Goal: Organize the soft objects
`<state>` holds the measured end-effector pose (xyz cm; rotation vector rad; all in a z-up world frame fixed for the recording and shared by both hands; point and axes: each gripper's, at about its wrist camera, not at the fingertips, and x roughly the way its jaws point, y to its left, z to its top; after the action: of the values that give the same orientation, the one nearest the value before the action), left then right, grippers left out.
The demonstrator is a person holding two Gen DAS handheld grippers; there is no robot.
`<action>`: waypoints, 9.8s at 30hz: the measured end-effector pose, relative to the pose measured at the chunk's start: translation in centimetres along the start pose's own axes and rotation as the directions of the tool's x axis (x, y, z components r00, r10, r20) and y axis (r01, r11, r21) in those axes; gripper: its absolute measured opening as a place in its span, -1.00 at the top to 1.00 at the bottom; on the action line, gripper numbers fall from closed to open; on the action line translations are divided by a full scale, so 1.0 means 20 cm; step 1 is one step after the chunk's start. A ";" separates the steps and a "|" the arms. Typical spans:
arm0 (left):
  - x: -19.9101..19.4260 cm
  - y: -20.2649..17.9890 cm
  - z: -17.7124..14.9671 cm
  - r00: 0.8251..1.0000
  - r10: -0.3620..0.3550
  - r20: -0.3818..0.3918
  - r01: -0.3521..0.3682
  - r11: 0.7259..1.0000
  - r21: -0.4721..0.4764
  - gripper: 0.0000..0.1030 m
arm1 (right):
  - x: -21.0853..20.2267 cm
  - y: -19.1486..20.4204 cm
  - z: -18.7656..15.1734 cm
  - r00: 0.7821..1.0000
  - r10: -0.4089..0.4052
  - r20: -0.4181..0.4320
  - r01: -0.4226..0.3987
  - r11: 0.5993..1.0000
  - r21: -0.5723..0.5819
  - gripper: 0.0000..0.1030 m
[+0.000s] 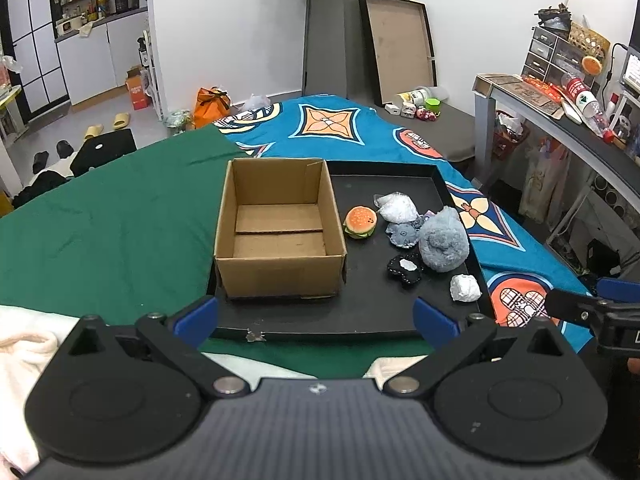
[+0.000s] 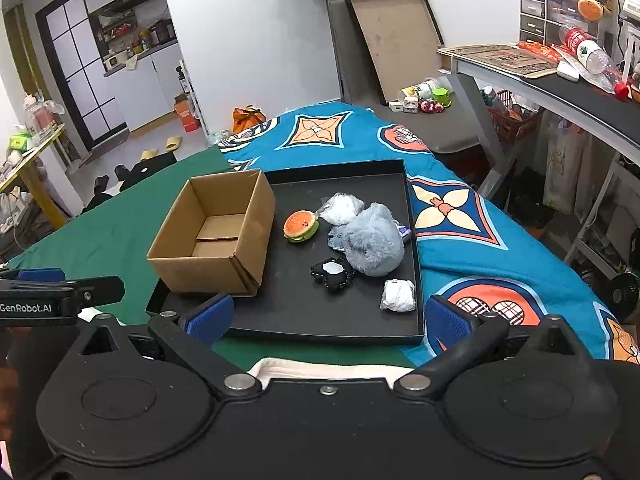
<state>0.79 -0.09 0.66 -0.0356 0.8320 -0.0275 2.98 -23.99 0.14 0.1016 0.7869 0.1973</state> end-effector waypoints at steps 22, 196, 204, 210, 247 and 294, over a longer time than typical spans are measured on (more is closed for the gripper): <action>-0.03 0.05 -0.01 0.999 0.031 0.017 -0.030 0.999 -0.027 -1.00 | -0.02 0.01 0.01 1.000 0.004 0.020 -0.004 1.000 -0.008 -1.00; 0.90 0.48 0.12 0.975 0.086 -0.204 -0.135 0.962 -0.238 0.76 | 0.80 0.37 0.43 0.995 0.067 -0.080 -0.081 0.979 -0.185 0.22; 0.90 0.49 0.11 0.982 0.083 -0.172 -0.125 0.960 -0.251 0.81 | 0.82 0.46 0.43 0.992 0.094 -0.087 -0.110 0.971 -0.213 0.21; 0.92 0.50 0.12 0.984 0.068 -0.164 -0.112 0.955 -0.275 0.81 | 0.86 0.54 0.45 0.985 0.136 -0.106 -0.157 0.962 -0.223 0.21; 0.91 0.53 0.10 0.988 0.071 -0.136 -0.112 0.940 -0.323 0.61 | 1.03 0.54 0.48 0.981 0.133 -0.143 -0.159 0.968 -0.193 -0.21; 0.96 0.31 0.25 0.950 0.240 -0.200 -0.278 0.941 -0.192 -0.53 | 1.37 -0.40 0.44 0.929 0.034 -0.367 -0.087 0.988 -0.131 0.07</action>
<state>17.41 5.51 -10.43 -0.1319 1.0064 0.3150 29.13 -26.08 -14.01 -0.0514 1.1382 0.3381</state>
